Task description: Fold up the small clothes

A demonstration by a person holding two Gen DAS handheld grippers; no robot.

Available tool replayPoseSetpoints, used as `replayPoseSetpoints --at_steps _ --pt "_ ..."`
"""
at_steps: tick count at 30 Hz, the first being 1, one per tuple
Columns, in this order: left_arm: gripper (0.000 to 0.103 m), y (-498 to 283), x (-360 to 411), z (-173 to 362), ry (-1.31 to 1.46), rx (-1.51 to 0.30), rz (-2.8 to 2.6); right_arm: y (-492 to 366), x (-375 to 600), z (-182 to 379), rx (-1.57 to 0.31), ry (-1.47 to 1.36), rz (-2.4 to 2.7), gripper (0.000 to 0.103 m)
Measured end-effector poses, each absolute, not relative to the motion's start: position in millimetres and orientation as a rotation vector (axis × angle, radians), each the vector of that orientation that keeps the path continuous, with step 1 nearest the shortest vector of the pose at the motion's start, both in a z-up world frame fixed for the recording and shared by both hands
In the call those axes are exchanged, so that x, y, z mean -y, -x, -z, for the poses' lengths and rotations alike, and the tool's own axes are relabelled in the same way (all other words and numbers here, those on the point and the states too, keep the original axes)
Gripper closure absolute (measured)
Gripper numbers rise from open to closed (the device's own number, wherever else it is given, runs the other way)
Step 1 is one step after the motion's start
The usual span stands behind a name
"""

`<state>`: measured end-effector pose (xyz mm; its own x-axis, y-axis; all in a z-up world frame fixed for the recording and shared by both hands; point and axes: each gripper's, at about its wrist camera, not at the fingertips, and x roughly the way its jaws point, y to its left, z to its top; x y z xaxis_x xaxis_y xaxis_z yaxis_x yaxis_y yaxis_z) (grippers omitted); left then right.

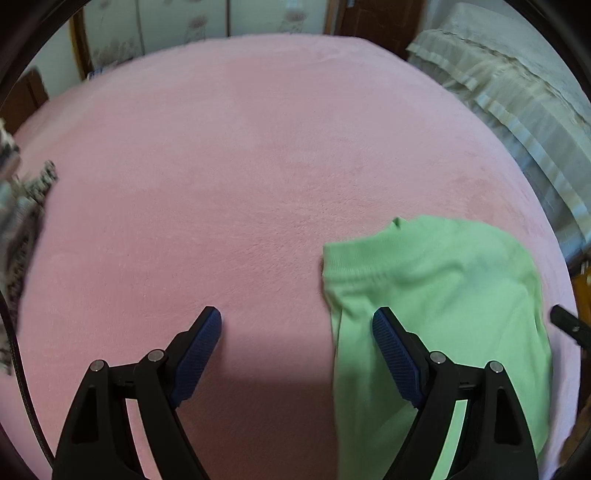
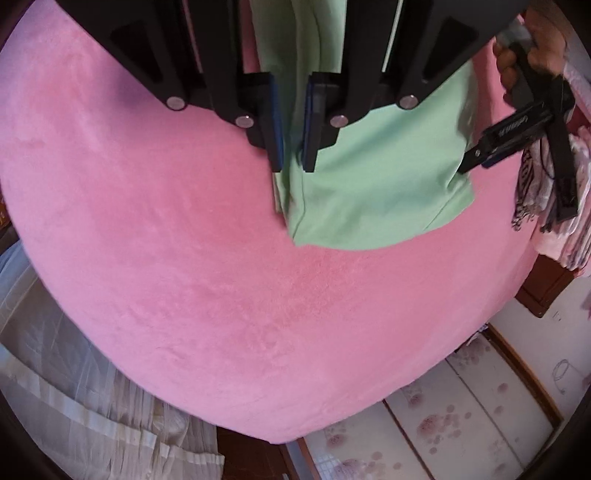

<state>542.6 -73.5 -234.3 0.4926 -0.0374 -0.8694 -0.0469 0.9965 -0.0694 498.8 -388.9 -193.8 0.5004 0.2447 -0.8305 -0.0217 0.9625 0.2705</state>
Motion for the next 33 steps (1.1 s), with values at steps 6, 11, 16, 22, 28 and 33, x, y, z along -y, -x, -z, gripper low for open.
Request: replayPoseSetpoints --at_steps 6,11,16,22,28,33 --pt "0.02 -435.6 76.1 200.3 -0.017 -1.003 0.066 -403.1 405.0 176.5 -1.003 -0.152 -0.192 0.06" --pt "0.02 -357.4 85.7 201.7 0.005 -0.983 0.127 -347.0 422.3 188.2 -1.044 -0.215 -0.22 0.06" --pt "0.02 -319.2 114.6 226.9 -0.016 -0.968 0.125 -328.1 423.0 211.5 -1.088 -0.317 -0.233 0.06" --pt "0.024 -305.9 122.4 243.6 0.058 -0.974 0.15 -326.4 429.7 224.2 -1.089 -0.433 -0.256 0.06" --pt "0.065 -314.5 125.4 249.2 0.108 -0.957 0.19 -326.3 430.1 228.3 -1.086 -0.471 -0.29 0.089" --pt "0.095 -311.7 126.4 243.8 0.117 -0.91 0.218 -325.1 426.0 226.5 -1.069 -0.49 -0.305 0.094"
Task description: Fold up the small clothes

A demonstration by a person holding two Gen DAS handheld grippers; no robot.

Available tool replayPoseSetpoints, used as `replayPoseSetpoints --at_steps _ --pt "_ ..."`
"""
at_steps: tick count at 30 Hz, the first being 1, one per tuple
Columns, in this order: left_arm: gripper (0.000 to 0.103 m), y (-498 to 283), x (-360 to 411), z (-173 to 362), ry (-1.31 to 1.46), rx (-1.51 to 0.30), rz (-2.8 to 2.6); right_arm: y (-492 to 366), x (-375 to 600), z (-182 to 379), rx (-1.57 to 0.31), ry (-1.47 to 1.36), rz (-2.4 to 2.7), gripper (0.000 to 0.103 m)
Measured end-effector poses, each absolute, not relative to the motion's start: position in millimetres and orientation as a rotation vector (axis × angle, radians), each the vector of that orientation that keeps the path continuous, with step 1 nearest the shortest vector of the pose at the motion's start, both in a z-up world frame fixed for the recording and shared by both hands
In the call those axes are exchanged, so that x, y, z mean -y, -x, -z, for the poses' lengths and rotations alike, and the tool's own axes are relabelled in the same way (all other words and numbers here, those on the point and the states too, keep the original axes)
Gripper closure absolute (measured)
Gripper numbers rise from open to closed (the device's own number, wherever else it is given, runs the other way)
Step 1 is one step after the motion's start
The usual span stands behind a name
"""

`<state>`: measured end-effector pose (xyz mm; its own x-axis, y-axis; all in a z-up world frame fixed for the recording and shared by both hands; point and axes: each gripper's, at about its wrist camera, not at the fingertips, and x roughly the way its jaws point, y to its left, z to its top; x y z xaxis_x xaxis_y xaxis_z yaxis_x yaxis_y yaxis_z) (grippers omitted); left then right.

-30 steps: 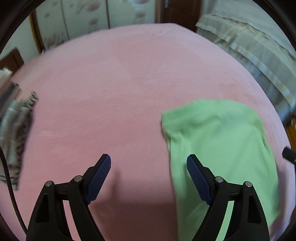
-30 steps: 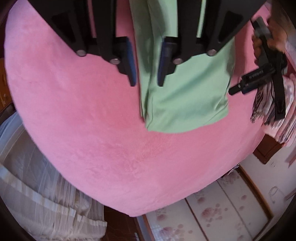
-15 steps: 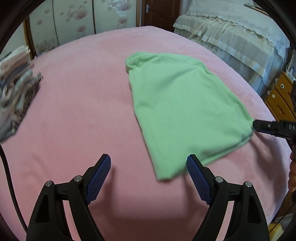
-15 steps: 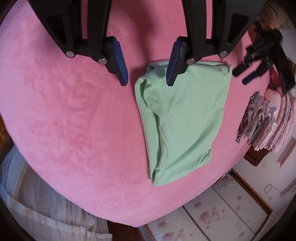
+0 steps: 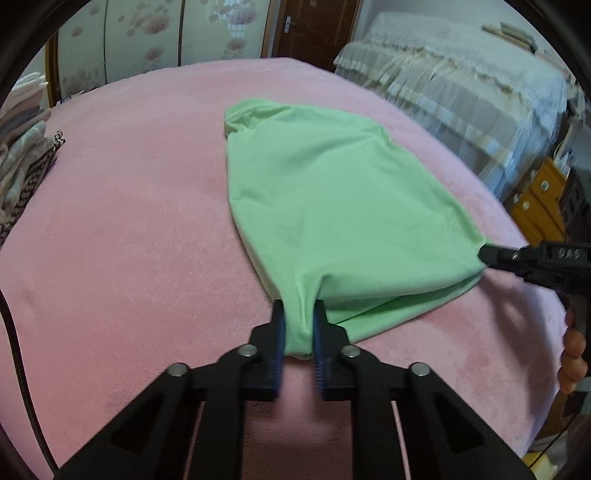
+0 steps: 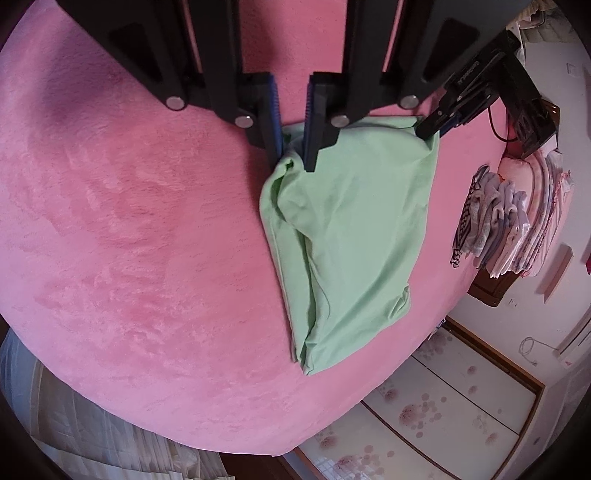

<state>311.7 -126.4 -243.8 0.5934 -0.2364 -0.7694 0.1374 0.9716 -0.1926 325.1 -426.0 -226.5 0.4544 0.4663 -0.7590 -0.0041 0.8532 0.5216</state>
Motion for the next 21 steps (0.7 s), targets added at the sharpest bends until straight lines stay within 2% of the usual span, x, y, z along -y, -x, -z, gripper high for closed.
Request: replayPoseSetpoints --at_steps 8,16,19,21 --pt "0.097 -302.0 107.0 238.2 0.183 -0.86 0.219 -306.8 420.7 216.7 -1.035 -0.56 -0.35 0.096" --pt "0.097 -303.6 108.2 262.4 0.166 -0.904 0.223 -305.4 426.1 255.4 -1.096 -0.568 -0.278 0.097" --pt "0.094 -306.0 105.3 266.2 0.181 -0.918 0.228 -303.8 424.1 256.1 -1.092 -0.564 -0.272 0.097" --pt "0.088 -304.7 105.9 264.2 0.172 -0.926 0.228 -302.3 420.4 253.1 -1.09 -0.529 -0.267 0.096"
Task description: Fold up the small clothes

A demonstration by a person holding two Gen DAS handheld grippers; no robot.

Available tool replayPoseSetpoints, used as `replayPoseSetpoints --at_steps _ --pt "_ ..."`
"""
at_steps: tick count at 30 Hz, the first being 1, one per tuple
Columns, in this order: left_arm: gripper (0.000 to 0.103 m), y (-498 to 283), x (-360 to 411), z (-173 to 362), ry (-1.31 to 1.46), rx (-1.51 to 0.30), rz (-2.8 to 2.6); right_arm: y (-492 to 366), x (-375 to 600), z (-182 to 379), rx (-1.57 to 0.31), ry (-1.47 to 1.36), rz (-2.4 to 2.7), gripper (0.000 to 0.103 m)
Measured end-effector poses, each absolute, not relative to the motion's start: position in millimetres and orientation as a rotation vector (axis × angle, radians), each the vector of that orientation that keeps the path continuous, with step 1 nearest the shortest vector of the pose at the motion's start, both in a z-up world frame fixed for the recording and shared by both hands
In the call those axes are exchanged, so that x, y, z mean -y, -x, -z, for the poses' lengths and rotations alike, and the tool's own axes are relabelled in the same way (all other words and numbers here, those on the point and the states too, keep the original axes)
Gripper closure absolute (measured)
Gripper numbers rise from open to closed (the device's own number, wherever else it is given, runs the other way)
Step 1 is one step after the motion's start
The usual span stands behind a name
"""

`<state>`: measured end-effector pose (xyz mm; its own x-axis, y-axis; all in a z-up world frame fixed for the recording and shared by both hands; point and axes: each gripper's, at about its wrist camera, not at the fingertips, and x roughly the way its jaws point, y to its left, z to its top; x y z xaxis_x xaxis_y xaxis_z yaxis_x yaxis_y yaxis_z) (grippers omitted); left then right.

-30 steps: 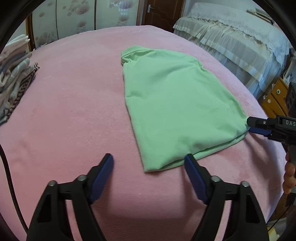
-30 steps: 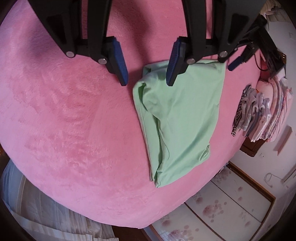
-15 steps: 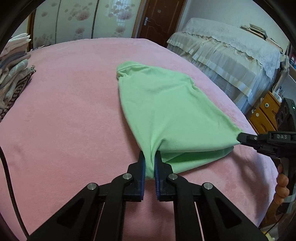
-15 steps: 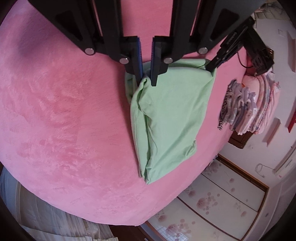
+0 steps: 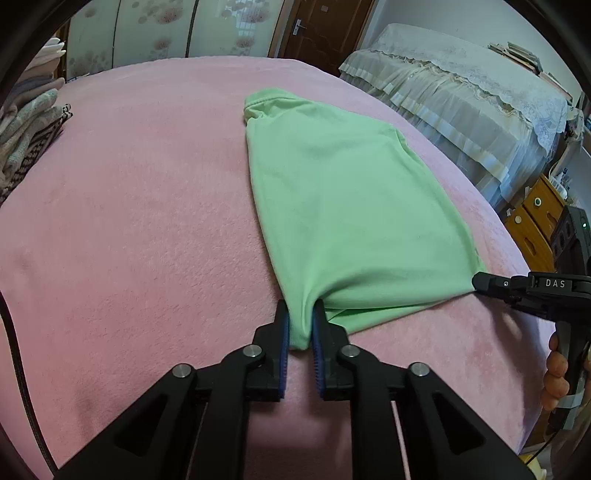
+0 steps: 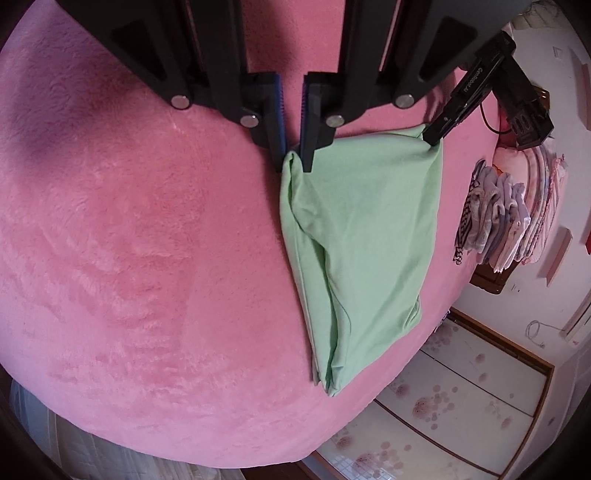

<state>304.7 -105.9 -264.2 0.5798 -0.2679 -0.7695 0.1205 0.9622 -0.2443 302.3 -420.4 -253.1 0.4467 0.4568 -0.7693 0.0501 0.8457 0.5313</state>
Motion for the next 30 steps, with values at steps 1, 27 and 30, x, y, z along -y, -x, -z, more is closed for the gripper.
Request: replayPoseSetpoints --at_steps 1,27,30 --pt "0.08 -303.2 106.6 262.6 0.166 -0.935 0.23 -301.9 417.0 248.6 -1.091 -0.495 -0.262 0.095" --pt "0.036 -548.2 140.2 234.2 0.278 -0.922 0.29 -514.3 333.6 198.1 -0.993 -0.236 -0.373 0.089" --pt "0.036 -570.8 135.5 250.7 0.291 -0.976 0.227 -534.3 332.7 214.1 -1.05 -0.226 -0.348 0.089"
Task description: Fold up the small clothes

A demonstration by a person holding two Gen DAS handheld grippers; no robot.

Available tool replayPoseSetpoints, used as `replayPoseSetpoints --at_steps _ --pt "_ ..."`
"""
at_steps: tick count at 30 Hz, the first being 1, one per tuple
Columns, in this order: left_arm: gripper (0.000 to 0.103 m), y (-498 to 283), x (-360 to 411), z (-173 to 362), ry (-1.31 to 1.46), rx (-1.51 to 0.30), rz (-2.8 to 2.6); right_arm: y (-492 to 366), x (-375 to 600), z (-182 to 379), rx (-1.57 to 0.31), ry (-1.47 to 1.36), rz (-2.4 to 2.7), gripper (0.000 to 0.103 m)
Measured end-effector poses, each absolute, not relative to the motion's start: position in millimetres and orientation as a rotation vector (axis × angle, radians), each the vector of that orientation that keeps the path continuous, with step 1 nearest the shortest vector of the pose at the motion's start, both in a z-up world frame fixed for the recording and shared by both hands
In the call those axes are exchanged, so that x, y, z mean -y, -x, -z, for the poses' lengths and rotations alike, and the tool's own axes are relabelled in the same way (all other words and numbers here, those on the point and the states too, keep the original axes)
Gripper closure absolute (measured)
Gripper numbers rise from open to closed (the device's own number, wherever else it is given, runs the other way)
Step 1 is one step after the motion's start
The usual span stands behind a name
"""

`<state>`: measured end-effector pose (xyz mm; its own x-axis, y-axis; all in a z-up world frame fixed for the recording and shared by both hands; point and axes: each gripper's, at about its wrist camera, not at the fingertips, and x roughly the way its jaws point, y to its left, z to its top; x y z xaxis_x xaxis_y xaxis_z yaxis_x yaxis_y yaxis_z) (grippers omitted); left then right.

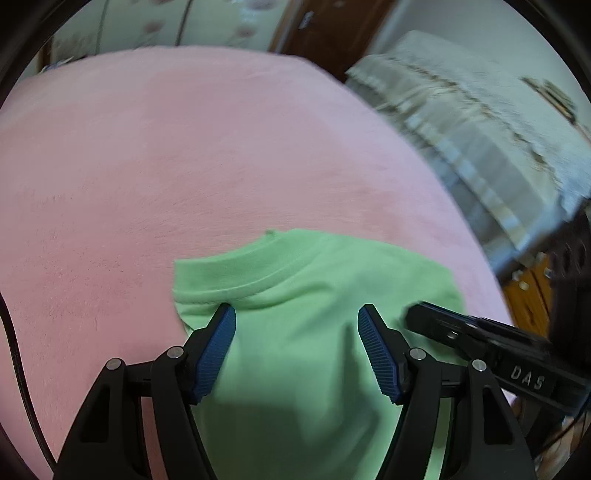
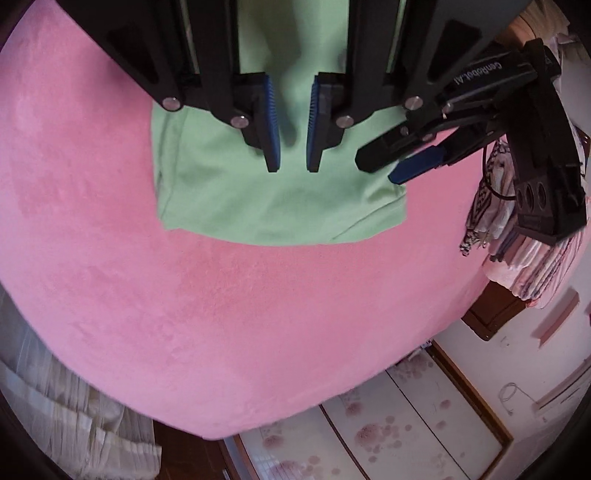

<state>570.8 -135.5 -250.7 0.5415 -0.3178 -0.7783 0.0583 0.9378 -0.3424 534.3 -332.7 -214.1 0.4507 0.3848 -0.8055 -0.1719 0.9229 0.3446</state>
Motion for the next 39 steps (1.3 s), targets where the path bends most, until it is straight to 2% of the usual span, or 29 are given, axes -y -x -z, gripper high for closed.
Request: replayPoseSetpoints --at_steps 3,4,5,10,14,16,20,23,25,28,34,39 --pt "0.042 -582.8 126.1 263.7 0.274 -1.004 0.176 -542.2 345.0 229.0 -1.069 -0.154 -0.249 0.103" --pt "0.048 -584.5 124.3 266.1 0.271 -1.007 0.172 -542.9 354.0 233.9 -1.074 -0.178 -0.249 0.103" --pt "0.05 -585.4 123.8 268.3 0.268 -1.011 0.175 -542.1 360.9 237.0 -1.074 -0.205 -0.257 0.103" --pt "0.05 -584.4 129.9 271.4 0.218 -1.002 0.172 -537.0 364.7 238.3 -1.061 -0.207 -0.259 0.103" --pt "0.05 -574.8 134.9 251.7 0.187 -0.995 0.146 -525.8 359.6 222.4 -1.044 -0.161 -0.242 0.103" --pt "0.047 -563.8 135.7 234.6 0.168 -0.974 0.147 -515.5 359.8 207.8 -1.022 -0.144 -0.258 0.102" --pt "0.029 -526.4 126.6 207.7 0.171 -0.942 0.152 -474.4 365.7 184.0 -0.985 -0.123 -0.283 0.1" --pt "0.027 -501.6 112.3 205.2 0.182 -0.953 0.161 -445.5 381.8 179.3 -0.994 -0.133 -0.281 0.092" --pt "0.027 -493.8 105.4 210.9 0.186 -0.975 0.169 -433.7 396.1 179.8 -0.995 -0.143 -0.271 0.069" --pt "0.027 -488.0 91.2 229.8 0.229 -1.025 0.172 -425.6 413.5 185.4 -1.008 -0.189 -0.275 0.055" --pt "0.027 -489.1 74.6 263.6 0.393 -1.103 0.216 -443.9 434.9 228.1 -1.139 -0.456 -0.391 0.053" --pt "0.027 -498.8 82.0 275.7 0.423 -1.108 0.314 -463.8 441.4 250.3 -1.163 -0.559 -0.47 0.053"
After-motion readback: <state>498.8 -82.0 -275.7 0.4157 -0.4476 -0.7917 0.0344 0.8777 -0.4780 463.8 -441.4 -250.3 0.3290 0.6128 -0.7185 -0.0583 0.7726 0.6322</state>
